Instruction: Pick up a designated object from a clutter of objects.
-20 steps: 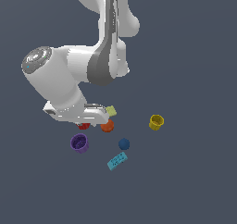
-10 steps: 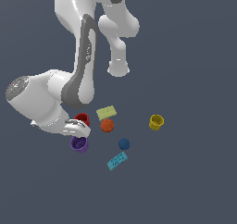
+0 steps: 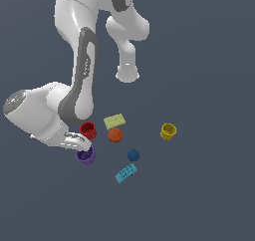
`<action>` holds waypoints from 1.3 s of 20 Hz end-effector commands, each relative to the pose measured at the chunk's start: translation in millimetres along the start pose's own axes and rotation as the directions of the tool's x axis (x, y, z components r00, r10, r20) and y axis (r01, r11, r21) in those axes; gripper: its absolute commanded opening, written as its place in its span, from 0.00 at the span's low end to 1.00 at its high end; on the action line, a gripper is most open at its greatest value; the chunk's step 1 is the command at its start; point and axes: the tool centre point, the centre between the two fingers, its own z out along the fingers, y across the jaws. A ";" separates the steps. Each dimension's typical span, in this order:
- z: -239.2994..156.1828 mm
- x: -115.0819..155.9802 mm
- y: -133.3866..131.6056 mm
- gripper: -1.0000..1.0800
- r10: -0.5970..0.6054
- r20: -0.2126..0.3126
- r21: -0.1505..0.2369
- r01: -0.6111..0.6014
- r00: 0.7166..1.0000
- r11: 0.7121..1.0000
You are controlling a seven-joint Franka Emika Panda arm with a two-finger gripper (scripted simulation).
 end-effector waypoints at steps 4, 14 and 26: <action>6.5 0.4 -0.3 0.62 -0.001 -0.001 0.000 0.001 1.000 1.000; 30.5 0.3 0.3 0.00 -0.001 -0.002 0.001 0.001 1.000 1.000; 28.5 -0.7 -0.2 0.00 -0.001 -0.002 0.001 0.001 1.000 1.000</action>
